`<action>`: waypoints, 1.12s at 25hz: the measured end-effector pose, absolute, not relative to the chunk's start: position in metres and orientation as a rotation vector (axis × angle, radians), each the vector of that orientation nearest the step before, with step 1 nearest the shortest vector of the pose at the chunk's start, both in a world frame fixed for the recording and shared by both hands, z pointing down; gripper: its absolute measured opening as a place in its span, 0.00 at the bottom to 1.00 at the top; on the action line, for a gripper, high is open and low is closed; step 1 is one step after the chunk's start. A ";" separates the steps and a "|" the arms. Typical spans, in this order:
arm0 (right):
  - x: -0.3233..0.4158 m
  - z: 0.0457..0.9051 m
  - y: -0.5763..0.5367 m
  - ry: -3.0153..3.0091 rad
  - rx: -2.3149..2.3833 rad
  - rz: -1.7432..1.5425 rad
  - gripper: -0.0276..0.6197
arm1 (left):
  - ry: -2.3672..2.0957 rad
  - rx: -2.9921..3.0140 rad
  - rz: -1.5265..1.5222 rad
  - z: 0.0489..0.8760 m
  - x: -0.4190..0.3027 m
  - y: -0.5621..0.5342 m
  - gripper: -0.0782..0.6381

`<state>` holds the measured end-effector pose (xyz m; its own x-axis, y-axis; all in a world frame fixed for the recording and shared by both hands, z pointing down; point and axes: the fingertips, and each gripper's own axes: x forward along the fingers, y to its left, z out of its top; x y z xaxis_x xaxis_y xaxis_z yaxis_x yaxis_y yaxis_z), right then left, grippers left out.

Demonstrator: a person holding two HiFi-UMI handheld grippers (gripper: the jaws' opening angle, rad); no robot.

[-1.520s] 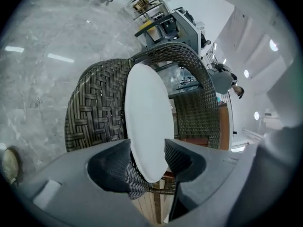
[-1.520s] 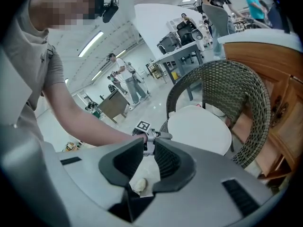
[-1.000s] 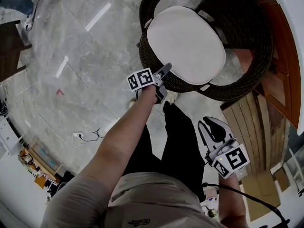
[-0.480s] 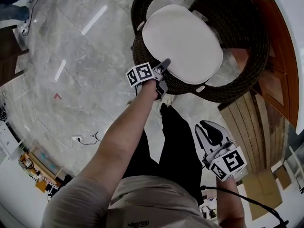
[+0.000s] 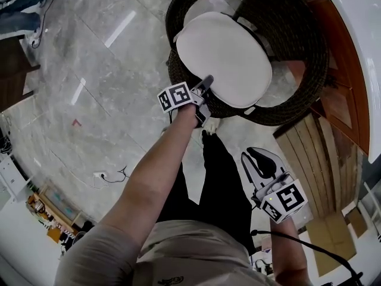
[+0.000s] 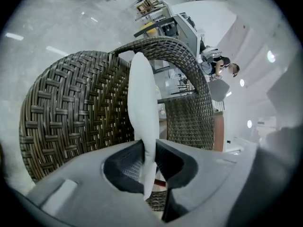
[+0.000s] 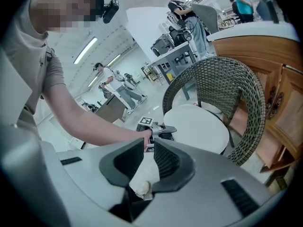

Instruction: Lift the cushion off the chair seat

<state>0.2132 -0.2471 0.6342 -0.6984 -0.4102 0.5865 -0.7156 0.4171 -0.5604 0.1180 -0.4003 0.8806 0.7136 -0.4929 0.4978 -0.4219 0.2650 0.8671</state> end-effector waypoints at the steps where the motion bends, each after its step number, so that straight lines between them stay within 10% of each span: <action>1: 0.213 0.632 -0.247 -2.320 0.965 1.176 0.16 | -0.837 1.353 -0.062 0.876 0.119 -0.401 0.20; 28: 0.187 0.536 -0.238 -2.453 0.971 1.007 0.15 | -0.770 1.474 -0.191 0.686 0.058 -0.345 0.19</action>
<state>0.1873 -0.2381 0.5356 -0.7193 -0.4713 0.5104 -0.6940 0.5213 -0.4967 0.0580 -0.3449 0.6858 0.7521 -0.5606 0.3466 -0.3333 0.1301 0.9338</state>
